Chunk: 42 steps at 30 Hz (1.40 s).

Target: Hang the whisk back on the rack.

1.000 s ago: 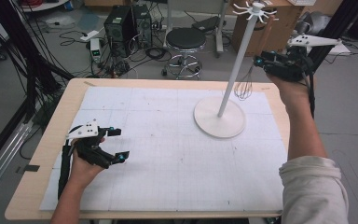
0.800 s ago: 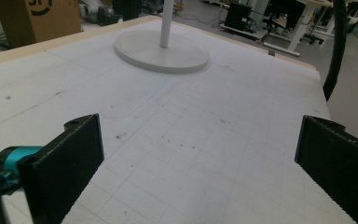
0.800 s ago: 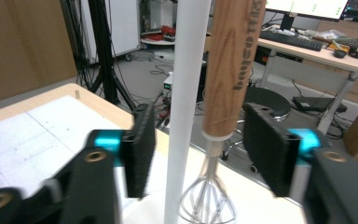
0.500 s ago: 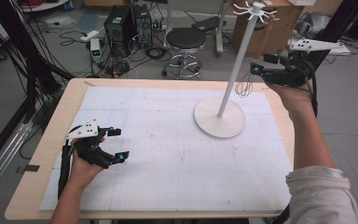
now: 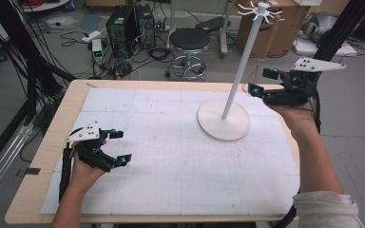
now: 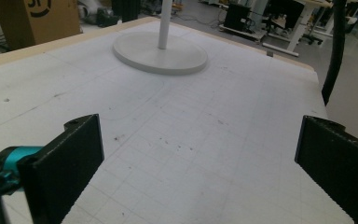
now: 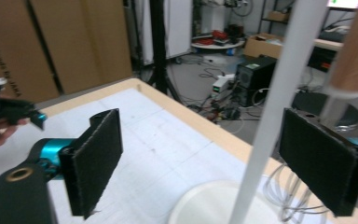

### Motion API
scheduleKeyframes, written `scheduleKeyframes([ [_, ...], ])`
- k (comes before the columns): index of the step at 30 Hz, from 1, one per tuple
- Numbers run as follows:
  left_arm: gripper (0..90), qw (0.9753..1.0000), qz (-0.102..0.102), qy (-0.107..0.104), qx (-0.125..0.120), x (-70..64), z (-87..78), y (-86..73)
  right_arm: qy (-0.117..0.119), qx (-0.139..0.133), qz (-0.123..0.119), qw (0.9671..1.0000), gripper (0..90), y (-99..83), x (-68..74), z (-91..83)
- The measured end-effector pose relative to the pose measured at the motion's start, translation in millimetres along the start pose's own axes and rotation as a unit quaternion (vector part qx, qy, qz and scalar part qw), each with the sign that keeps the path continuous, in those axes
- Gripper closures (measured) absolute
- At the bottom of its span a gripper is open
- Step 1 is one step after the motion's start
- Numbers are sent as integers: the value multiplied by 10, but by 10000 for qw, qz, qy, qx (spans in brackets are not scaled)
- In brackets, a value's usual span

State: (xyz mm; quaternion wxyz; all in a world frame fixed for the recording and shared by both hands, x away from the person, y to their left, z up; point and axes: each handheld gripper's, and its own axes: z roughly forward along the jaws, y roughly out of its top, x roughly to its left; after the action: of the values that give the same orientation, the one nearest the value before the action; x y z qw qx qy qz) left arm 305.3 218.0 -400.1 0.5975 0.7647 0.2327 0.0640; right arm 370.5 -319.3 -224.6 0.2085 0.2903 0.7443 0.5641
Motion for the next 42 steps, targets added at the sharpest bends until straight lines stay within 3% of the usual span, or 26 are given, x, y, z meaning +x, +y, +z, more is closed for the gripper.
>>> scheduleKeyframes([
  [5, 17, 10000, -28, -5, 6, 3, 4, -4, 147, 58, 4, 9999, 20, -138, 86, 27],
  [8, 17, 10000, 3, -12, 21, 2, 6, -2, 219, 116, -41, 9997, 7, -211, 128, 55],
  [17, 17, 10000, -7, -22, 11, 3, 9, -3, 360, 252, 42, 9990, 4, -418, 243, 121],
  [26, 17, 10000, -9, -36, 47, -1, 25, -7, 519, 390, 96, 9978, 5, -737, 329, 134],
  [42, 17, 9999, 20, -70, 102, -10, 45, -14, 608, 691, 171, 9956, 5, -1210, 422, 181],
])
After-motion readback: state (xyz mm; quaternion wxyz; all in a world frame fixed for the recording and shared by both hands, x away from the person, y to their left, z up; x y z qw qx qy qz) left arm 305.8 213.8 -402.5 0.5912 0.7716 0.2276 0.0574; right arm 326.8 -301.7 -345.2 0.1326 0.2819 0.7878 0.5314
